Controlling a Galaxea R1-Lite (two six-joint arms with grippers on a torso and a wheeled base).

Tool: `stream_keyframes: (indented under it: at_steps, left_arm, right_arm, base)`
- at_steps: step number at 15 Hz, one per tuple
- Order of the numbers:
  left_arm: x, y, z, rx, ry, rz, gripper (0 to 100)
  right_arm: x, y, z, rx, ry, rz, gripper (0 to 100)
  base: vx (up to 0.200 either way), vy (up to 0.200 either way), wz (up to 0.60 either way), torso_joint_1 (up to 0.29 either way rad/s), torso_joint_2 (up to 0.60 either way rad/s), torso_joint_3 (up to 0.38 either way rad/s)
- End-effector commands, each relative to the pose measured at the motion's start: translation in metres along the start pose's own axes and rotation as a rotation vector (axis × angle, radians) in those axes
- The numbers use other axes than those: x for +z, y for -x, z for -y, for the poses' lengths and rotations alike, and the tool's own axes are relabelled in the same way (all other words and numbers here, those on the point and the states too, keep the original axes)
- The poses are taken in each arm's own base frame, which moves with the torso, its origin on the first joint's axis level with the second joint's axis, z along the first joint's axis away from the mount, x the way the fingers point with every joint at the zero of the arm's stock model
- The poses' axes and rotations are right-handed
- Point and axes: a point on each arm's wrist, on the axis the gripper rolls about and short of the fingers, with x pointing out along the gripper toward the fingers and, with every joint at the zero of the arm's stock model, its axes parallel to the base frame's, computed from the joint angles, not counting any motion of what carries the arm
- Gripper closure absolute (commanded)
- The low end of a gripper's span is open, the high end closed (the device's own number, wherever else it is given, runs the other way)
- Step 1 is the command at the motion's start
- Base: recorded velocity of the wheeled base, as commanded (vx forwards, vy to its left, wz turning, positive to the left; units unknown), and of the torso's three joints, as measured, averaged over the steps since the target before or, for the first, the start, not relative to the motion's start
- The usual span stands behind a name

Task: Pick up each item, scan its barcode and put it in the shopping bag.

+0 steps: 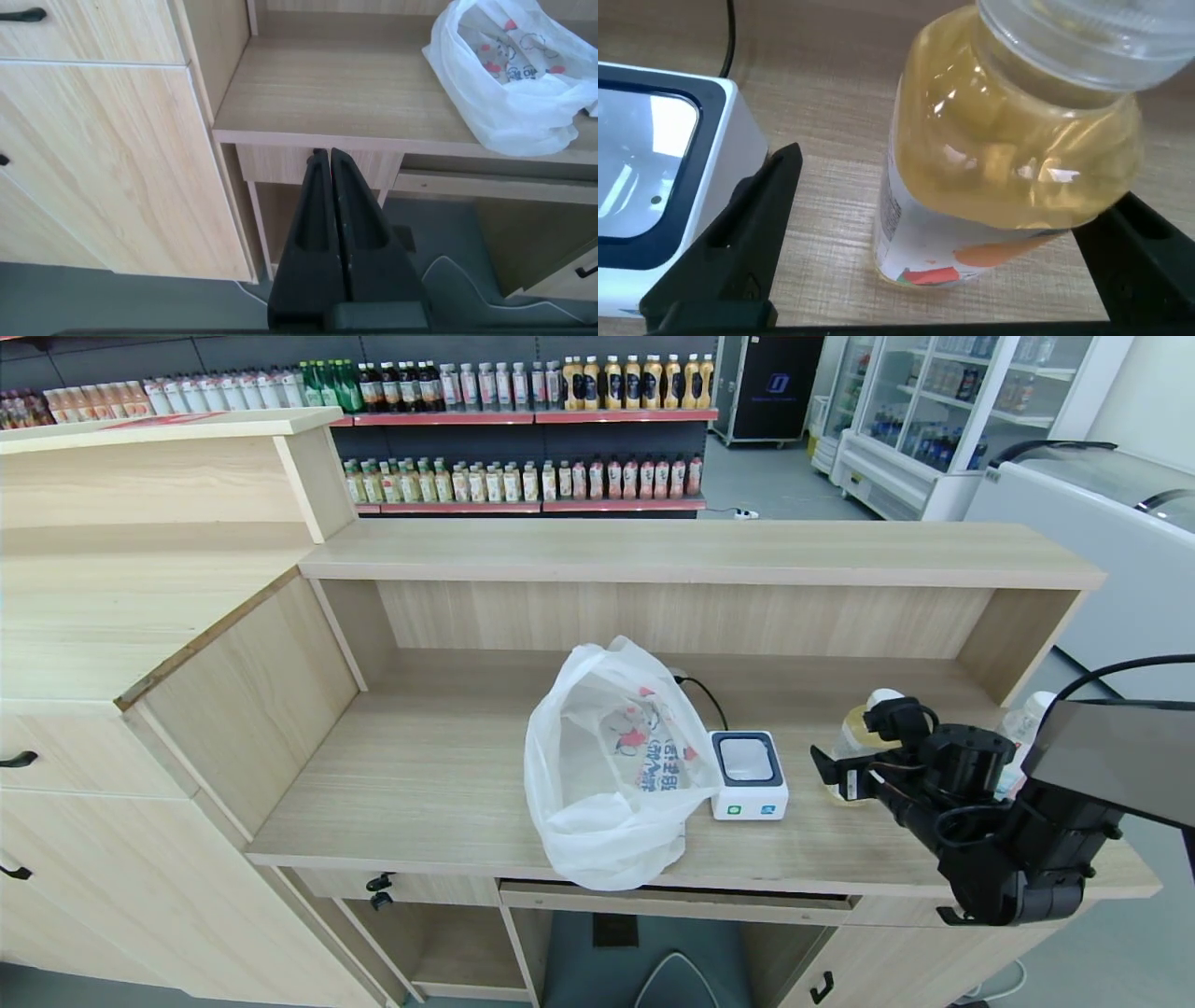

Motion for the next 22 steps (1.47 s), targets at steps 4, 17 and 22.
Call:
stream_keyframes:
  at_steps: [4, 17, 22]
  left_arm:
    - [0.000, 0.000, 0.000, 0.001, -0.001, 0.000, 100]
    - [0.000, 0.000, 0.000, 0.001, -0.001, 0.000, 100]
    - [0.000, 0.000, 0.000, 0.001, -0.001, 0.000, 100]
  right_arm:
    - [-0.008, -0.013, -0.013, 0.028, 0.005, 0.002, 0]
    - [-0.013, -0.021, 0.015, -0.038, -0.008, 0.005, 100]
    - [-0.017, -0.022, 0.030, -0.003, -0.018, 0.015, 100]
  base:
    - [0.000, 0.000, 0.00, 0.000, 0.00, 0.000]
    - [0.000, 0.000, 0.00, 0.000, 0.00, 0.000]
    - [0.000, 0.000, 0.00, 0.000, 0.00, 0.000]
